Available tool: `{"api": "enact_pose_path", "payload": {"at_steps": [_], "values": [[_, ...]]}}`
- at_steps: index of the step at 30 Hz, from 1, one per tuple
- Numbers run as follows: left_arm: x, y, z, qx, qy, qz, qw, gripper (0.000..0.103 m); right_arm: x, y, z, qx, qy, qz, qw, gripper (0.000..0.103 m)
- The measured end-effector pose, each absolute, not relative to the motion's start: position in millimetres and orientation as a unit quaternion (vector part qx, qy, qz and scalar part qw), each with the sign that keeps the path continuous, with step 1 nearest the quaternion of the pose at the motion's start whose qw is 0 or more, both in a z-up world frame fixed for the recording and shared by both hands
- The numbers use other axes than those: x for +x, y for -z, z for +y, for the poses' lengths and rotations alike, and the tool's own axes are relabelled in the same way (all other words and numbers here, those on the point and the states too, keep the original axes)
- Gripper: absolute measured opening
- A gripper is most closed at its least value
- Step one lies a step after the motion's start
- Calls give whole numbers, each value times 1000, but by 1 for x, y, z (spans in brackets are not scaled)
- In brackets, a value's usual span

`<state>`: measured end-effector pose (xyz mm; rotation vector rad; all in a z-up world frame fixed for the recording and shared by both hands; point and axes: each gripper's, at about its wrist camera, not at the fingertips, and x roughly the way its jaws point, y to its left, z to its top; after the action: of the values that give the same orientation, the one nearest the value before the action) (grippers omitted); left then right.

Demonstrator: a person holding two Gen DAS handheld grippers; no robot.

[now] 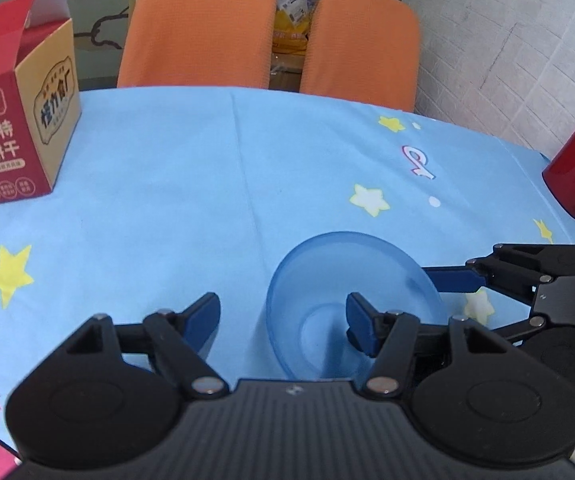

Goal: Organize plates and bowls
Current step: 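Lift the blue bowl with the left gripper and carry it toward the stack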

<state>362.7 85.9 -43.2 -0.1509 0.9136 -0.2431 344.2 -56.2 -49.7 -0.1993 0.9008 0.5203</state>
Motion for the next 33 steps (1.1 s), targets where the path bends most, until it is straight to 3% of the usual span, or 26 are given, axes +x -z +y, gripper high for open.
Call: {"api": "enact_pose_path", "payload": {"at_steps": [11, 17, 20, 24, 25, 27, 28, 33], "values": [[370, 47, 87, -64, 115, 447, 885, 65, 353, 56, -54, -112, -233, 456, 852, 103], [363, 41, 93, -74, 123, 443, 885, 64, 342, 49, -59, -93, -240, 430, 866, 102], [363, 42, 91, -72, 126, 443, 885, 63, 340, 49, -57, -98, -240, 425, 867, 96], [368, 46, 90, -72, 123, 450, 881, 45, 338, 47, -50, -94, -244, 428, 865, 66], [367, 45, 89, -71, 123, 452, 881, 44, 337, 47, -47, -95, -247, 428, 864, 62], [367, 44, 86, -82, 132, 461, 874, 30, 334, 46, -42, -97, -252, 429, 862, 53], [366, 42, 87, -99, 138, 465, 869, 28, 333, 45, -40, -98, -253, 430, 861, 49], [359, 22, 72, -78, 124, 449, 882, 29, 319, 28, -40, -110, -253, 420, 864, 54]]}}
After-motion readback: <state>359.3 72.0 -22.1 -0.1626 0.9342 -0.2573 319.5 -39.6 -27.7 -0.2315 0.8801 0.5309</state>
